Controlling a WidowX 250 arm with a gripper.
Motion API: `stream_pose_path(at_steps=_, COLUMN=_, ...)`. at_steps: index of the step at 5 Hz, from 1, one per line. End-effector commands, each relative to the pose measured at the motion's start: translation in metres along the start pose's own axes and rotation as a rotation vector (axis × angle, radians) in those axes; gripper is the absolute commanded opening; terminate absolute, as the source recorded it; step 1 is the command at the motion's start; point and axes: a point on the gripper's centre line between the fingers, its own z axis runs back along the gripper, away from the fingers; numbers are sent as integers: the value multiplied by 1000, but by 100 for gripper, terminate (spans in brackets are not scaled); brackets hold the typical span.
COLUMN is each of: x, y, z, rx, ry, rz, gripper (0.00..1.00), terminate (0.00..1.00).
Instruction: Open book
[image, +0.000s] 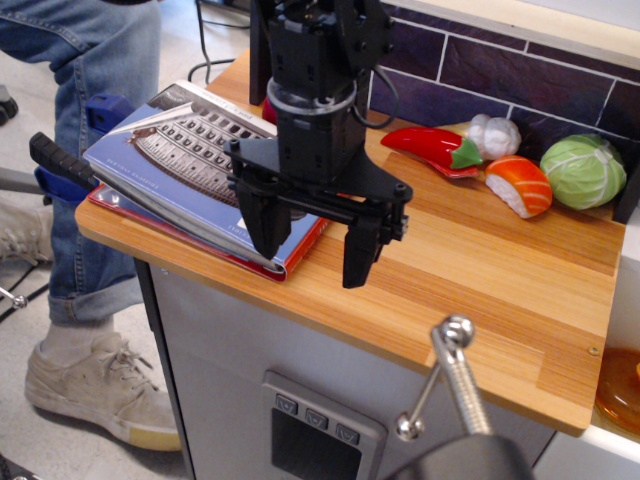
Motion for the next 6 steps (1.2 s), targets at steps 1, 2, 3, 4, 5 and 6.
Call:
stream_pose_path(at_steps=1, x=0, y=0, z=0, rx=0, ry=0, rz=0, gripper=100, terminate=0)
stream_pose_path(at_steps=2, x=17, y=27, z=9, rx=-34, ry=-9, rz=-24, gripper=100, terminate=0)
stream_pose_path(at_steps=3, x=33, y=71, z=25, rx=-74, ry=20, rz=-88, gripper=100, terminate=0)
stream_pose_path(at_steps=4, x=49, y=115, z=29, rx=-62, ry=14, rz=-106, gripper=100, terminate=0)
stream_pose_path(at_steps=5, x=66, y=162, z=19, rx=-20, ry=22, rz=-75, gripper=100, terminate=0)
stream_pose_path(at_steps=6, x=74, y=187, z=17, rx=13, ry=3, rz=-46, gripper=100, terminate=0)
